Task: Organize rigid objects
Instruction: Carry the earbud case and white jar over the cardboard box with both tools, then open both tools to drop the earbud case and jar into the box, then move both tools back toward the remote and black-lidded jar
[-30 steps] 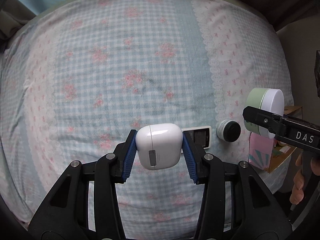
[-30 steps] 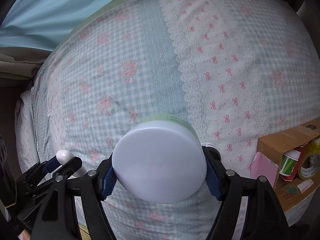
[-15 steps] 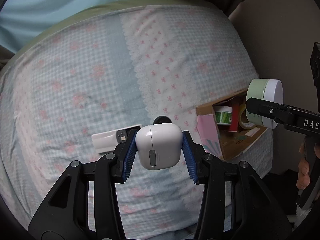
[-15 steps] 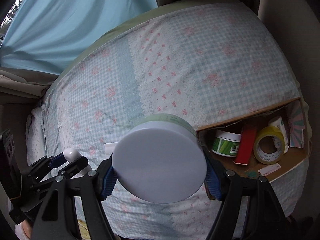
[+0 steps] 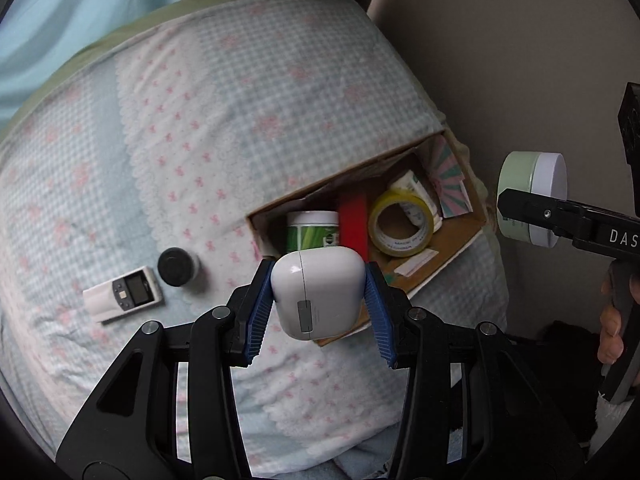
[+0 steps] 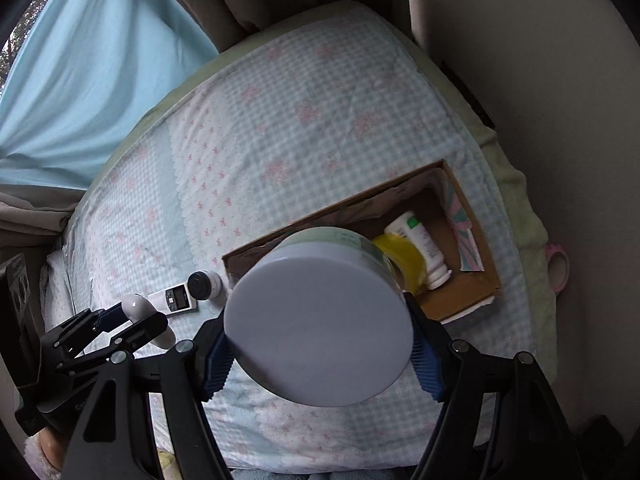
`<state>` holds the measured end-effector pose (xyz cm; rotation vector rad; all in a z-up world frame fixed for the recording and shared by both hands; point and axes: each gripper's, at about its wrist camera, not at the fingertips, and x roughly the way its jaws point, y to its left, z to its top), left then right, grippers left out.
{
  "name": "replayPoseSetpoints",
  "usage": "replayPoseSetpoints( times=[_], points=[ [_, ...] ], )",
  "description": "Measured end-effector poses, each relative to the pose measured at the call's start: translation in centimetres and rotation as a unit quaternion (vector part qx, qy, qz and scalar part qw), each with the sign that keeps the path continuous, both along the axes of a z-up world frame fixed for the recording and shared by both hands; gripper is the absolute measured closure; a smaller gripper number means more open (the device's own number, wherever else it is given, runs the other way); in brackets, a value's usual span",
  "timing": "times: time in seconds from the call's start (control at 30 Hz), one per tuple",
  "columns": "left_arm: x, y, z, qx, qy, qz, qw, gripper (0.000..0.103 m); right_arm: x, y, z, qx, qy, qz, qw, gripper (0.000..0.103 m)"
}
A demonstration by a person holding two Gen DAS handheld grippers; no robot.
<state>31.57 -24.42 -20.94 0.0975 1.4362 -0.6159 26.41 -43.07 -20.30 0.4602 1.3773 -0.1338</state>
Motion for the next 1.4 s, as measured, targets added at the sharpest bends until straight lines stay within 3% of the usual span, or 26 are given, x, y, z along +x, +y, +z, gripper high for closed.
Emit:
replayPoseSetpoints(
  times=[0.17,0.4,0.67,0.83,0.93,0.97,1.03,1.07,1.1,1.13,1.23,1.4],
  points=[
    [-1.9,-4.2,-2.7,0.003,0.027,-0.009,0.9996,0.062,-1.4,-3.5,-2.0,0.004,0.01,0.006,1.0,0.033],
    [-3.8,-6.8,-7.6,0.021,0.067,-0.004,0.9975,0.062,-1.9,-6.5,-7.0,0.014,0.022,0.033,0.999,0.033],
    [-5.0,-6.6,-12.6,0.055,0.086,0.014,0.9947,0.062,-2.2,-7.0,-12.2,-0.034,-0.018,0.164,0.986,0.033],
    [-5.2,-6.2,-13.7,0.064,0.085,0.023,0.9941,0.062,-2.5,-6.8,-13.3,-0.054,-0.048,0.225,0.972,0.033],
    [-5.2,-6.6,-14.0,0.073,0.075,0.015,0.9943,0.062,-2.5,-6.7,-13.8,-0.069,-0.056,0.235,0.968,0.032],
    [-5.2,-6.9,-14.1,0.072,0.074,0.01,0.9946,0.062,-2.5,-6.7,-13.9,-0.064,-0.062,0.235,0.968,0.029],
    [-5.4,-7.3,-14.3,0.075,0.071,0.0,0.9946,0.061,-2.5,-6.9,-13.4,-0.057,-0.089,0.236,0.966,0.001],
    [-5.2,-7.5,-14.3,0.081,0.068,-0.003,0.9944,0.05,-2.6,-6.9,-12.9,-0.069,-0.106,0.236,0.963,0.0],
    [-5.4,-7.6,-14.3,0.084,0.062,-0.006,0.9945,0.014,-2.6,-7.0,-12.5,-0.079,-0.117,0.235,0.962,0.0],
    [-5.6,-7.6,-14.1,0.083,0.055,-0.006,0.995,0.0,-2.7,-7.1,-12.2,-0.083,-0.123,0.231,0.962,0.0],
    [-6.6,-7.0,-13.6,0.063,0.044,0.006,0.997,0.0,-2.6,-7.5,-11.8,-0.088,-0.121,0.216,0.965,0.0],
    [-7.3,-6.0,-13.3,0.064,0.04,0.02,0.9969,0.0,-2.6,-8.3,-11.1,-0.072,-0.124,0.167,0.976,0.0]
  ],
)
